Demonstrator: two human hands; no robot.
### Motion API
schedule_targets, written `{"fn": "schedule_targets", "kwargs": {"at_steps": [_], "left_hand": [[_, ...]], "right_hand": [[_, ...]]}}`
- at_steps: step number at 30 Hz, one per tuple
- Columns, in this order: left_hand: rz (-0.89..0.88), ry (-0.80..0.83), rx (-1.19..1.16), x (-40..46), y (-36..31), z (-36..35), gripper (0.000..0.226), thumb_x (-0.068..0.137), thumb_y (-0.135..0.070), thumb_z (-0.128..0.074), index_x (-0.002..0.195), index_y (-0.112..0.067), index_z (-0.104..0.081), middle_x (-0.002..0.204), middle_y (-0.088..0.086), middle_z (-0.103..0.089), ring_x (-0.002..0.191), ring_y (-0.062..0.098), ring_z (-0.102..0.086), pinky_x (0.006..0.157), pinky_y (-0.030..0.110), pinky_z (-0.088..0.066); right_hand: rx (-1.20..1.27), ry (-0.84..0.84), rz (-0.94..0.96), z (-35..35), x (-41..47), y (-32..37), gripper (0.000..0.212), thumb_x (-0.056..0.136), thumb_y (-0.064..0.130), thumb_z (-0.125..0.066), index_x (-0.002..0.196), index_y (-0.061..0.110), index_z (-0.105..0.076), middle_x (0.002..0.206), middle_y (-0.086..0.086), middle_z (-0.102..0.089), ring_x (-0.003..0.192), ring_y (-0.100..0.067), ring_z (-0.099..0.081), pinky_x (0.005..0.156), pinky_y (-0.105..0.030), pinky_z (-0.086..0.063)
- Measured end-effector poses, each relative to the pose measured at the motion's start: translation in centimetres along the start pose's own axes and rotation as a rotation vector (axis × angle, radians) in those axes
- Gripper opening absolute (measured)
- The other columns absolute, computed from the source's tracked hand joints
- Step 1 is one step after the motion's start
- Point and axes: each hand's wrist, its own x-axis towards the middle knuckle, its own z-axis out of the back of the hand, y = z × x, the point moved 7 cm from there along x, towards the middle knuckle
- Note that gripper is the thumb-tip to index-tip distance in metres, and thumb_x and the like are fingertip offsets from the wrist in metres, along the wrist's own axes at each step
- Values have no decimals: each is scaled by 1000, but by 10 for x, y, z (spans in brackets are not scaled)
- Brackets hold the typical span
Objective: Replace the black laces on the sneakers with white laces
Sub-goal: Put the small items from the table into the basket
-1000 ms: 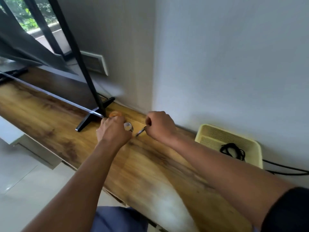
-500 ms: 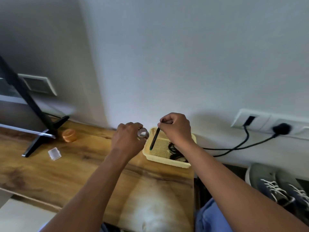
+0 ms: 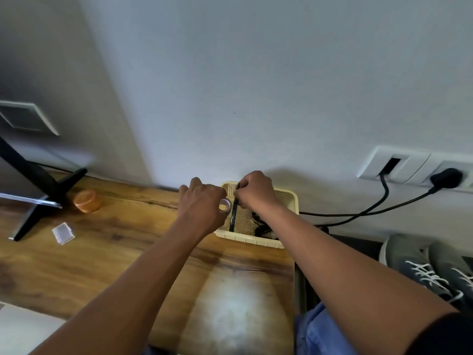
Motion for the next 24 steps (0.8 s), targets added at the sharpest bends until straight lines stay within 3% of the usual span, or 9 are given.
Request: {"fn": "schedule_targets", "kwargs": {"at_steps": [5, 8, 11, 14, 17, 24], "left_hand": [[-19, 16, -19, 6, -14, -8, 27, 91, -51, -62, 109, -32, -71, 93, -6, -72, 112, 26, -49, 79, 38, -27], [-39, 42, 17, 11, -18, -16, 24, 90, -44, -63, 108, -32, -72, 92, -7, -69, 113, 26, -48, 81, 40, -27], [-29, 63, 71, 17, -17, -22, 20, 85, -37, -68, 103, -31, -72, 93, -9, -67, 115, 26, -46, 88, 44, -30], [-40, 76, 138, 20, -17, -29, 21, 82, -39, -69, 100, -30, -74, 112, -7, -65, 122, 29, -41, 92, 47, -34], [-29, 96, 190, 19, -14, -36, 30, 83, -45, -68, 108, -30, -74, 133, -1, -52, 131, 33, -34, 94, 48, -36], [-11, 156, 164, 14, -15, -46, 31, 89, -46, -63, 113, -31, -74, 131, 1, -51, 132, 32, -35, 96, 44, -41]], "right_hand": [[-62, 37, -112, -8, 14, -21, 6, 77, -1, -66, 80, -4, -69, 71, -14, -61, 68, -30, -62, 59, -31, -46], [-76, 79, -166, -16, 21, -32, 15, 79, 2, -70, 92, -5, -73, 86, -17, -73, 83, -31, -72, 63, -35, -53], [-80, 87, -176, -23, 27, -37, 16, 80, 5, -74, 94, -3, -76, 89, -14, -76, 85, -28, -74, 70, -35, -59], [-86, 79, -181, -25, 31, -42, 16, 80, 7, -77, 94, -1, -76, 90, -13, -76, 83, -26, -74, 74, -37, -64], [-54, 104, -204, -30, 30, -48, 22, 79, 5, -78, 97, -6, -74, 89, -18, -77, 79, -30, -76, 74, -48, -64], [-59, 118, -202, -32, 27, -58, 21, 78, 9, -81, 88, -8, -74, 82, -21, -76, 76, -32, -77, 73, -51, -64]]}}
